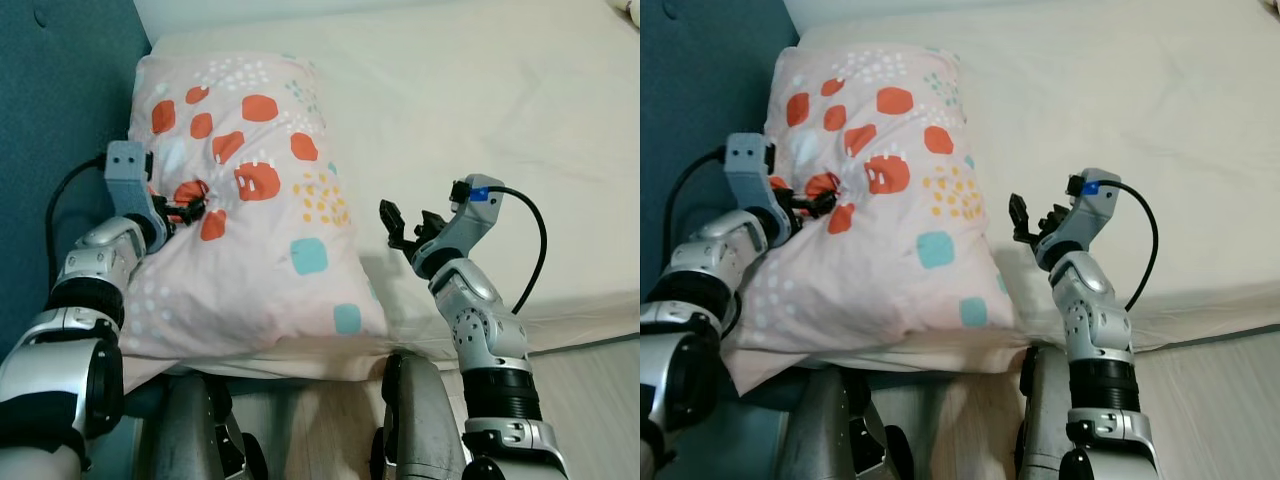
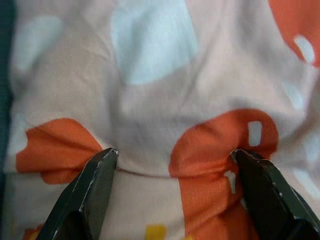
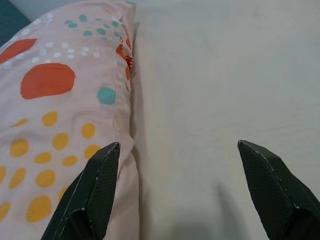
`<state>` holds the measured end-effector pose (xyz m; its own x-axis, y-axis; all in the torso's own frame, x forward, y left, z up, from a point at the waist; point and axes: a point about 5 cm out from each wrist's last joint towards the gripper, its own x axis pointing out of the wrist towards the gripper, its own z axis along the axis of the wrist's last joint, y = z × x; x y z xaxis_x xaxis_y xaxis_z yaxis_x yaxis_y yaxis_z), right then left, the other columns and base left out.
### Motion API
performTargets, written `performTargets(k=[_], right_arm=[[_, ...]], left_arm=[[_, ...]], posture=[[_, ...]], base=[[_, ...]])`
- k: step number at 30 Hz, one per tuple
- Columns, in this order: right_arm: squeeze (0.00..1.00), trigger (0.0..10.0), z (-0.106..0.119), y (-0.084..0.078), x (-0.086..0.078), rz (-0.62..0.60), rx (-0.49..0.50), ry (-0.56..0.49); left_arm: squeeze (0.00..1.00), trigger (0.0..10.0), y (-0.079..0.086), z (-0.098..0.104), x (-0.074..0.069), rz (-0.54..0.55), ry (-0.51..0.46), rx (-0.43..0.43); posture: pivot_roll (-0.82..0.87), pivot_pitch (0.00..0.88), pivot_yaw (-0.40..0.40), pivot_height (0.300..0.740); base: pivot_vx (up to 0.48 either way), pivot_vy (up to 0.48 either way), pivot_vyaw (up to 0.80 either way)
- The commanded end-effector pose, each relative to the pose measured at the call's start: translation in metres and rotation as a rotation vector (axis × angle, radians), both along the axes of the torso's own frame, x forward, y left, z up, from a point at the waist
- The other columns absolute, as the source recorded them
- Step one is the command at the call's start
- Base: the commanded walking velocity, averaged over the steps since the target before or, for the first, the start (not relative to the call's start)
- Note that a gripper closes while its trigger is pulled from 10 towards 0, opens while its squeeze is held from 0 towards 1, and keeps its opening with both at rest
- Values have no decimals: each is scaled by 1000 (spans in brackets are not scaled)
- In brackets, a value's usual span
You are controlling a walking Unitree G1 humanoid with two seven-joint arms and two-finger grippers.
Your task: Clean up the room
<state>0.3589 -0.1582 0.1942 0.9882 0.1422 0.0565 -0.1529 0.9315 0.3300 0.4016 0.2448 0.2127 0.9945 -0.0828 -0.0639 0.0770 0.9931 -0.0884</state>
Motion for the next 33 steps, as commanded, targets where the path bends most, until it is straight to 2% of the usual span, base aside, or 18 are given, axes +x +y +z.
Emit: performTargets(k=[1, 2, 3, 6, 12, 14, 15, 16, 19, 22, 24, 26, 27, 29, 33], right_arm=[[0, 10000, -6, 2, -3, 3, 4, 24], [0, 10000, -5, 2, -4, 3, 3, 24], [0, 10000, -5, 2, -4, 3, 3, 24], [0, 10000, -5, 3, -4, 5, 7, 26], [0, 10000, -5, 4, -4, 8, 6, 29], [0, 10000, -5, 5, -4, 8, 7, 28], [0, 10000, -5, 5, -4, 8, 7, 28], [0, 10000, -4, 5, -4, 8, 8, 29], [0, 10000, -4, 5, -4, 8, 10, 31], [0, 10000, -4, 5, -4, 7, 10, 31], [0, 10000, -3, 5, -3, 9, 13, 30], [0, 10000, -2, 4, -3, 7, 16, 29], [0, 10000, -2, 4, -3, 7, 16, 29], [0, 10000, -1, 2, -3, -2, 21, 27], [0, 10000, -1, -1, -5, -10, 24, 27]], left_arm=[[0, 10000, 4, -13, -3, 40, 44, -20], [0, 10000, 21, -21, -8, 141, 77, -27], [0, 10000, 21, -21, -8, 141, 77, -27], [0, 10000, 37, -30, -16, 235, 113, -15], [0, 10000, 52, -30, -21, 298, 99, -23], [0, 10000, 65, -24, -26, 358, 73, -25], [0, 10000, 65, -24, -26, 358, 73, -25], [0, 10000, 76, -21, -30, 387, 69, -30], [0, 10000, 79, -26, -33, 369, 103, -39], [0, 10000, 78, -30, -33, 347, 126, -54], [0, 10000, 55, -51, -32, 136, 221, -186], [0, 10000, 33, -66, -34, -40, 276, -288], [0, 10000, 33, -66, -34, -40, 276, -288], [0, 10000, 16, -75, -35, -162, 296, -353], [0, 10000, 8, -79, -34, -180, 288, -397]], posture=[[-146, 227, 87, 540], [-146, 230, 88, 540], [-146, 230, 88, 540], [-142, 231, 83, 540], [-142, 230, 81, 540], [-141, 228, 84, 540], [-141, 228, 84, 540], [-139, 227, 84, 540], [-134, 225, 83, 540], [-134, 225, 83, 540], [-133, 224, 82, 540], [-135, 225, 83, 540], [-135, 225, 83, 540], [-142, 226, 82, 540], [-150, 227, 81, 540]], base=[[0, 0, 0], [0, 0, 0], [0, 0, 0], [0, 0, 0], [0, 0, 0], [0, 0, 0], [0, 0, 0], [0, 0, 0], [0, 0, 0], [0, 0, 0], [0, 0, 0], [0, 0, 0], [0, 0, 0], [0, 0, 0], [0, 0, 0]])
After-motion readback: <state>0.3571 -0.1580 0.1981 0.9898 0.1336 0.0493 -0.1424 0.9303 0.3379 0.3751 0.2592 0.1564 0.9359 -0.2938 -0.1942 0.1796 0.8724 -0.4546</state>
